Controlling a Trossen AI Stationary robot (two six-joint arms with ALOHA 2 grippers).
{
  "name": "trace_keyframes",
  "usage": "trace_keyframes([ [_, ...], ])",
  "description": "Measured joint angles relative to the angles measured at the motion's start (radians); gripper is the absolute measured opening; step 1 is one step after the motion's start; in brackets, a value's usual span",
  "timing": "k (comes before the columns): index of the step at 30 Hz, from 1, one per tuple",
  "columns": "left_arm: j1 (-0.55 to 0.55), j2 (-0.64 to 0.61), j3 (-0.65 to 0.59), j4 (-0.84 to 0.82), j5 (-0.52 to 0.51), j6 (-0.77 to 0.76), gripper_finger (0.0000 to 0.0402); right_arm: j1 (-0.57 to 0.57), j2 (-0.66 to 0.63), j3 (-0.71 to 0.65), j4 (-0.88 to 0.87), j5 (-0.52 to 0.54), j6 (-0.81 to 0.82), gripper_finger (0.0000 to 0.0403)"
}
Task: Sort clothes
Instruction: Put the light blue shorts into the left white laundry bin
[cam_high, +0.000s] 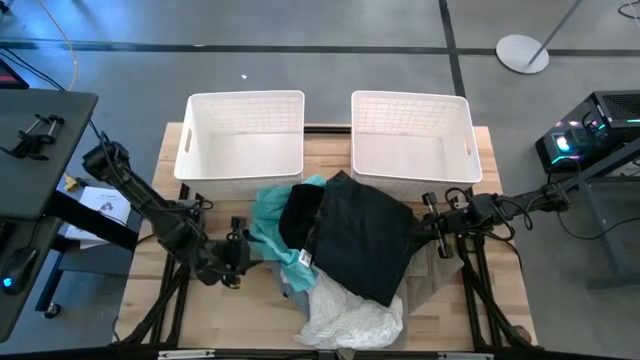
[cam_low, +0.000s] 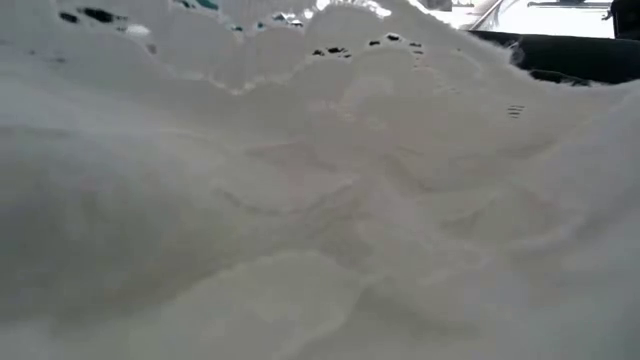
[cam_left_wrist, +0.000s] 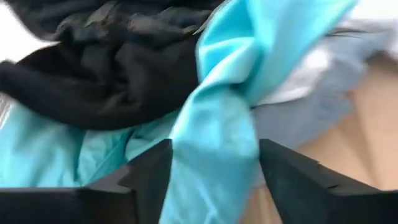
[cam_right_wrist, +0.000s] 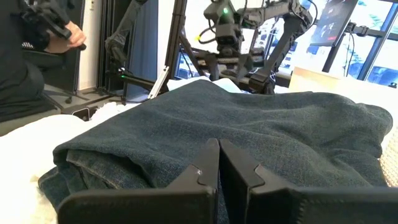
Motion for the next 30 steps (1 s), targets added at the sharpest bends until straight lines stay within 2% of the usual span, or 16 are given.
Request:
trace_keyframes([
  [4,0.031,0.01,-0.057,0.021,-0.007,-0.007,0.0272,0.0,0.0,0.0,0.0,0.0,0.0,0.0],
  [10,0.081,0.049,-0.103,0.069,0.028,0.008,0.0262,0.0,0.0,0.0,0.0,0.0,0.0,0.0],
  [13,0.089,0.092,-0.103,0.083,0.04,0.041,0.0229,0.0,0.0,0.0,0.0,0.0,0.0,0.0],
  [16,0.089,0.137,-0.103,0.109,0.042,0.09,0.0178,0.0,0.0,0.0,0.0,0.0,0.0,0.0],
  [23,0.089,0.191,-0.05,0.106,0.026,0.158,0.0019,0.0,0.0,0.0,0.0,0.0,0.0,0.0],
  [30,0.046,0.108,0.129,-0.074,-0.185,0.29,0.0004,0.0,0.0,0.0,0.0,0.0,0.0,0.0],
])
